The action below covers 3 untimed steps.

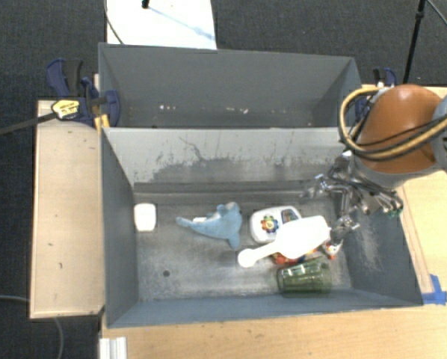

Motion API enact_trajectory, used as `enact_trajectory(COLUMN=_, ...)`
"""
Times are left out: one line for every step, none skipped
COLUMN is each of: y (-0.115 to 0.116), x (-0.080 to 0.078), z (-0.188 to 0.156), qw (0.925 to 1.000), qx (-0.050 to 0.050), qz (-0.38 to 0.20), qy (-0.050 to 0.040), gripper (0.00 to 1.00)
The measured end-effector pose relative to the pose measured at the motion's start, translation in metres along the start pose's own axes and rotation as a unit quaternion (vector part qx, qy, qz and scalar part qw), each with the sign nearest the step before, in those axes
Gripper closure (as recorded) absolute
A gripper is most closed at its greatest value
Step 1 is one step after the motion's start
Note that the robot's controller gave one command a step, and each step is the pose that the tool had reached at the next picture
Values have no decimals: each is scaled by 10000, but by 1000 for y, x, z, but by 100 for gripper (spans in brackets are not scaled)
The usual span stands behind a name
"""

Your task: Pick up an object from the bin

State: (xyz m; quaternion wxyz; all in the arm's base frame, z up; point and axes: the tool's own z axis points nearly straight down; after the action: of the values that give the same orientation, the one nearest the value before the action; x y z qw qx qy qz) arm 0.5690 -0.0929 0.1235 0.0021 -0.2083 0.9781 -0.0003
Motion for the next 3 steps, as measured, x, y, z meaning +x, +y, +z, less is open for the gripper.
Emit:
enact_trajectory(y=18, x=3, z=6, qw=9994, qx=-13, qz=342, qy=15, gripper=0)
enact_trajectory(y=3, x=-10, z=38, qw=9987, qx=41, qz=-503, qy=-75, gripper=0)
enact_trajectory(y=6, x=-5, z=43, qw=9984, qx=9, qz=-573, qy=-5, gripper=100)
